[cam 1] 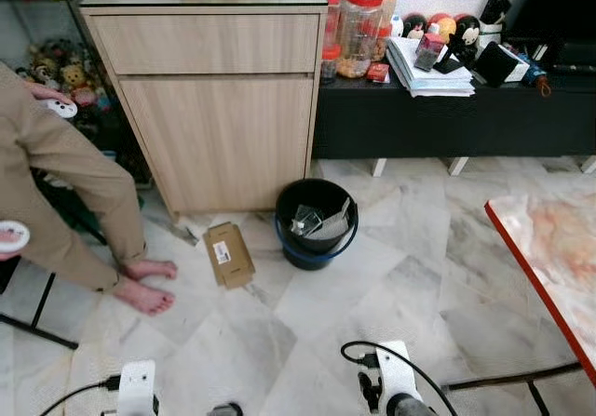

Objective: Picking trash to rubbish bin

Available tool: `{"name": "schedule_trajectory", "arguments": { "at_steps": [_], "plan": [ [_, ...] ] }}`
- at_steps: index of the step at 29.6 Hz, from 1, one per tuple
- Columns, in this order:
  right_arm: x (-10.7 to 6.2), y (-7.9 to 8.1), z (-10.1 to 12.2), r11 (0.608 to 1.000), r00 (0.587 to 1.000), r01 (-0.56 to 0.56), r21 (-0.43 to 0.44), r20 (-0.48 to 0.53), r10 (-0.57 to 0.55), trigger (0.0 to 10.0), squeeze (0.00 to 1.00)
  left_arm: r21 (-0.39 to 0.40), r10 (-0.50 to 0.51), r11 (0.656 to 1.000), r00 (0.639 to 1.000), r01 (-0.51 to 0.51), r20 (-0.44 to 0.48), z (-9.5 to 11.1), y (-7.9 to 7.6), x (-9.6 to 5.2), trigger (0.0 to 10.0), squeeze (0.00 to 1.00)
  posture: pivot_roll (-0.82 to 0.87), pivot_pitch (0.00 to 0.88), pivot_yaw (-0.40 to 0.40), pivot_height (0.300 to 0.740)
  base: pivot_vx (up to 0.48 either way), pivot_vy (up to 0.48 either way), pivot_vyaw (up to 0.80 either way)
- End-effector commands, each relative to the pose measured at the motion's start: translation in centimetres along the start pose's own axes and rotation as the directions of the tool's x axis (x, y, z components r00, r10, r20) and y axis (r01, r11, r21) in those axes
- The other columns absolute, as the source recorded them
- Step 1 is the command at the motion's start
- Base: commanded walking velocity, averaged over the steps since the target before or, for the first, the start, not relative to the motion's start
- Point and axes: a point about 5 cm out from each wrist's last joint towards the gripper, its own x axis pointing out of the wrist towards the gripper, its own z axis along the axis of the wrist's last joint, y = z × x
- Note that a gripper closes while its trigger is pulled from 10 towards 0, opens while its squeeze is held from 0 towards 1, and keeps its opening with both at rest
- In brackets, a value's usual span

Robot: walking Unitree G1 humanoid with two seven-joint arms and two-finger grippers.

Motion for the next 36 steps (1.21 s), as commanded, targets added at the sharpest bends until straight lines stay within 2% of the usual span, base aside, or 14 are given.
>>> {"name": "schedule_trajectory", "arguments": {
  "at_steps": [1, 9, 17, 36],
  "plan": [
    [-0.14, -0.09, -0.65, 1.0, 1.0, 0.009, 0.012, -0.021, -0.009, 10.0, 0.0, 0.003, -0.001, 1.0, 0.999, 0.001, -0.045, -1.2, 0.19, -0.29, 10.0, 0.0, 0.14, 0.139, -0.02, 0.74, -0.251, 0.0, 0.0],
    [-0.14, -0.19, -0.62, 0.999, 1.0, 0.018, 0.032, -0.02, -0.017, 10.0, 0.0, 0.008, -0.003, 1.0, 0.999, 0.004, -0.048, -1.24, 0.2, -0.29, 10.0, 0.0, 0.13, 0.128, -0.016, 0.74, -0.245, 0.0, 0.0],
    [-0.12, -0.15, -0.62, 0.999, 1.0, 0.013, 0.034, -0.023, -0.012, 10.0, 0.0, 0.015, -0.008, 1.0, 0.999, 0.009, -0.041, -0.94, 0.14, -0.2, 10.0, 0.0, 0.13, 0.115, -0.015, 0.74, -0.212, 0.0, -0.76],
    [-0.16, -0.1, -0.8, 0.999, 1.0, 0.014, 0.035, -0.029, -0.013, 10.0, 0.0, 0.016, -0.011, 1.0, 0.999, 0.012, -0.043, -1.02, 0.05, -0.22, 10.0, 0.0, 0.13, 0.127, -0.016, 0.74, 0.0, 0.0, -0.77]
  ]
}}
